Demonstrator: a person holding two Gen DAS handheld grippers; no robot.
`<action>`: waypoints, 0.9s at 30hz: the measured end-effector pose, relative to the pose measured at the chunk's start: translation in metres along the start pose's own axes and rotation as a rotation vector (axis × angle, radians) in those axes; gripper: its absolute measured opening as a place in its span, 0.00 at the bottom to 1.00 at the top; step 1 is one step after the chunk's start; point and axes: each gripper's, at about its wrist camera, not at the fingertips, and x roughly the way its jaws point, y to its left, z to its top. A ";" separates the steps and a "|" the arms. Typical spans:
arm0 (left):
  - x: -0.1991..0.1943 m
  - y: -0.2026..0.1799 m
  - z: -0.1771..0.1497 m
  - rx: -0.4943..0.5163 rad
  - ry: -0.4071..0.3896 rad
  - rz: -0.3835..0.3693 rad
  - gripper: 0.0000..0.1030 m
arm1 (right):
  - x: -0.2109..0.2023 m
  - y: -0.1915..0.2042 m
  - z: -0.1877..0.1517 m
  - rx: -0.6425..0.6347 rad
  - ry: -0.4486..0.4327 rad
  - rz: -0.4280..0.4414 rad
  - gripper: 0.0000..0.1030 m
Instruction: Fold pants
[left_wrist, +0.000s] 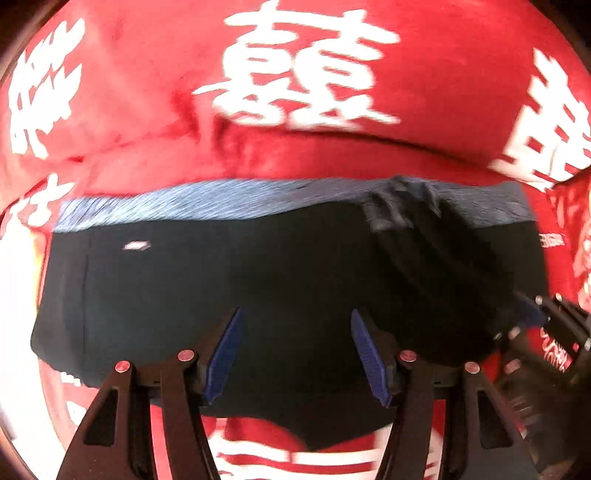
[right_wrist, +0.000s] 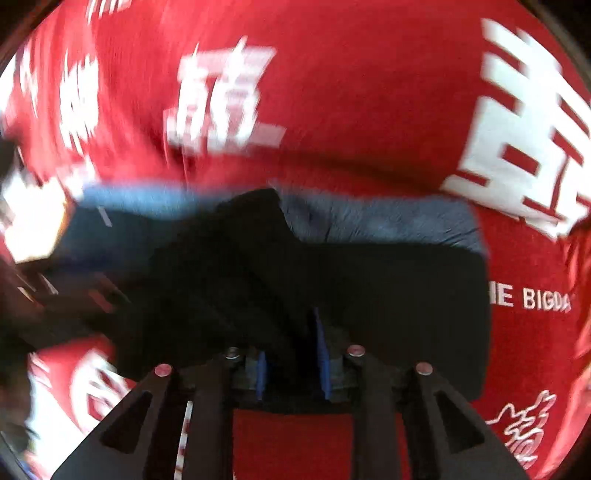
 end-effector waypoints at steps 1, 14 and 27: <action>0.003 0.010 -0.003 -0.010 0.004 0.006 0.60 | 0.006 0.017 -0.003 -0.063 0.009 -0.073 0.28; -0.007 -0.015 0.007 0.035 0.019 -0.155 0.60 | -0.035 -0.039 -0.034 0.336 0.015 0.391 0.47; 0.014 -0.085 0.026 0.096 0.115 -0.326 0.60 | 0.013 -0.120 -0.083 0.967 0.025 0.730 0.47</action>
